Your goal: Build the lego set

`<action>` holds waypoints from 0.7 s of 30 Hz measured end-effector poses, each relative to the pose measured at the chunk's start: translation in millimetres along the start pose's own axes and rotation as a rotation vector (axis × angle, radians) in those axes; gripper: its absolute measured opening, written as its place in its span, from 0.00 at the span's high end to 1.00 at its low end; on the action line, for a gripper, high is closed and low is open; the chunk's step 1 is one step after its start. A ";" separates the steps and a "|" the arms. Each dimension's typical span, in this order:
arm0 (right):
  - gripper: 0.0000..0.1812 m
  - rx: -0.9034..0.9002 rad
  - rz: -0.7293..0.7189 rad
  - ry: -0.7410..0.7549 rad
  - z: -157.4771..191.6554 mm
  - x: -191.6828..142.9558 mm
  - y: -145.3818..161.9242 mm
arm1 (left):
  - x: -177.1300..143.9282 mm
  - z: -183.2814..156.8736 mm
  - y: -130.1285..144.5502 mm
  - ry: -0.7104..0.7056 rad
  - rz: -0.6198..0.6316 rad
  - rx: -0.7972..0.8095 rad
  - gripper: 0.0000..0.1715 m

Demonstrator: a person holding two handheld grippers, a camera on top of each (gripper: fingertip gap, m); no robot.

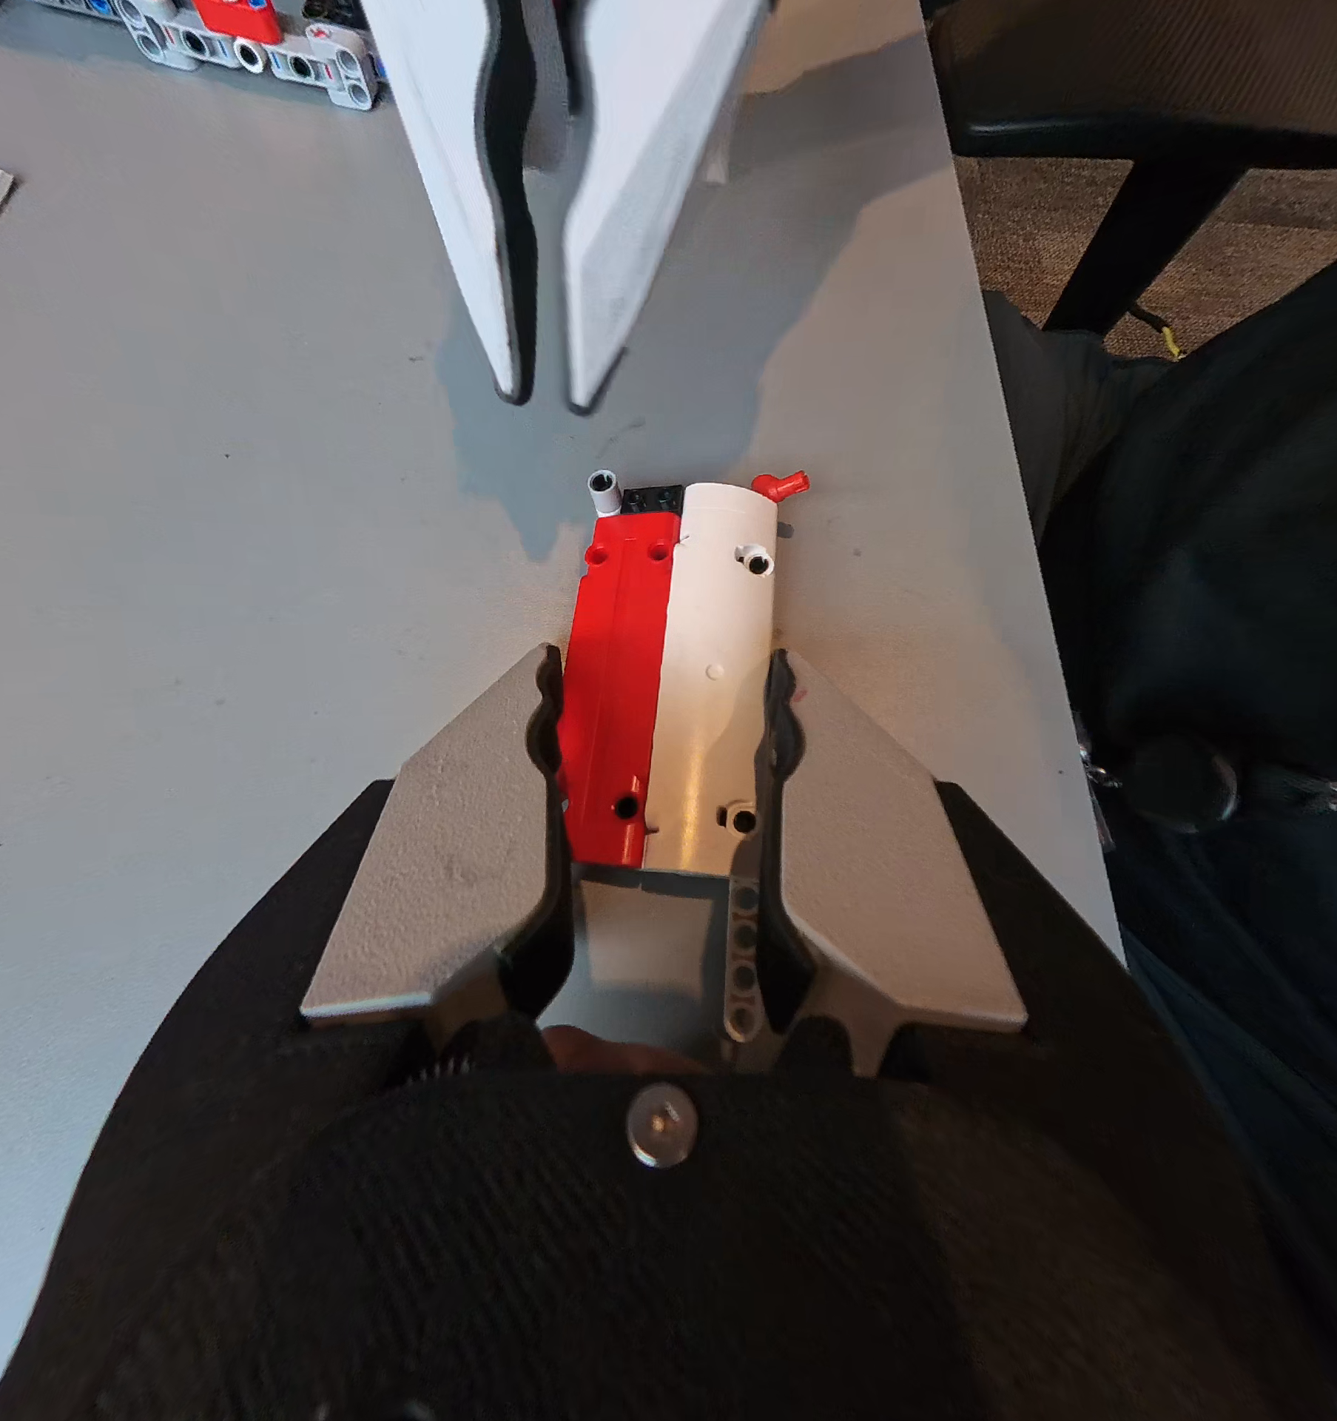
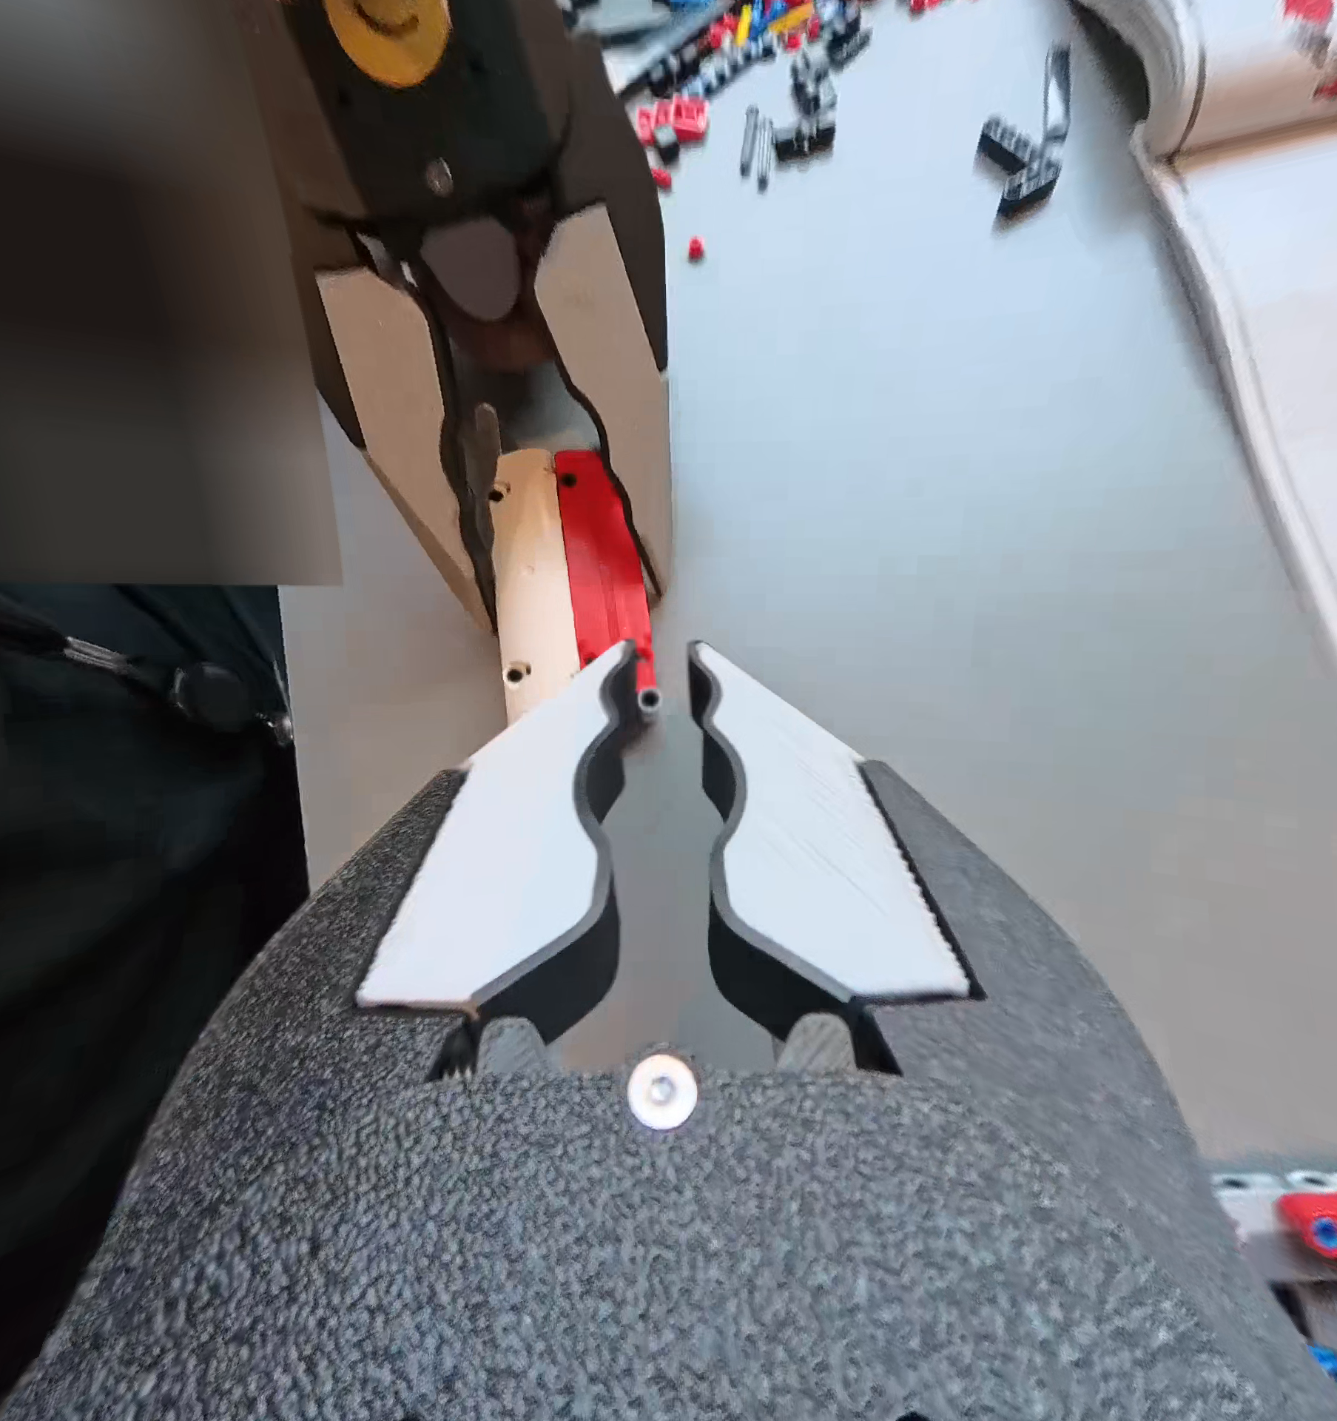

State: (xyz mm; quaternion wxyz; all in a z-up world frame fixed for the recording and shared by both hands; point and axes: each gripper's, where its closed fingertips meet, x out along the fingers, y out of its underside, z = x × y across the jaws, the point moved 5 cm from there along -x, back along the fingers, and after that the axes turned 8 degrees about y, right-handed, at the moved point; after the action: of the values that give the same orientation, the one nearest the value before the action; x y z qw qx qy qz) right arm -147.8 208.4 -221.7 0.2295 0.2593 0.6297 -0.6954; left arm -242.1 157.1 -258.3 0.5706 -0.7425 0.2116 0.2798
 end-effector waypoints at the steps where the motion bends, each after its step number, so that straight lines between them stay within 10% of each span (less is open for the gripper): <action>1: 0.91 0.012 0.014 0.006 1.6 2.2 6.6 | 0.0 -0.7 0.0 0.002 0.001 0.005 0.70; 8: 0.71 0.093 0.086 -0.099 18.2 14.3 30.1 | 2.9 -7.9 2.1 0.001 0.042 0.109 0.66; 12: 0.78 0.042 0.073 -0.183 46.5 6.4 30.9 | -7.2 8.6 2.9 -0.123 0.029 0.162 0.56; 21: 0.82 0.151 -0.040 -0.188 60.3 1.6 34.8 | -58.4 68.0 7.6 -0.427 -0.172 -0.051 0.72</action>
State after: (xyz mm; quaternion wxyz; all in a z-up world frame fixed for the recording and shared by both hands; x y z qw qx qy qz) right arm -130.8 144.9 -244.7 0.2536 0.1969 0.5564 -0.7664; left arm -302.8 220.5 -238.6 0.6052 -0.6959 0.0149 0.3863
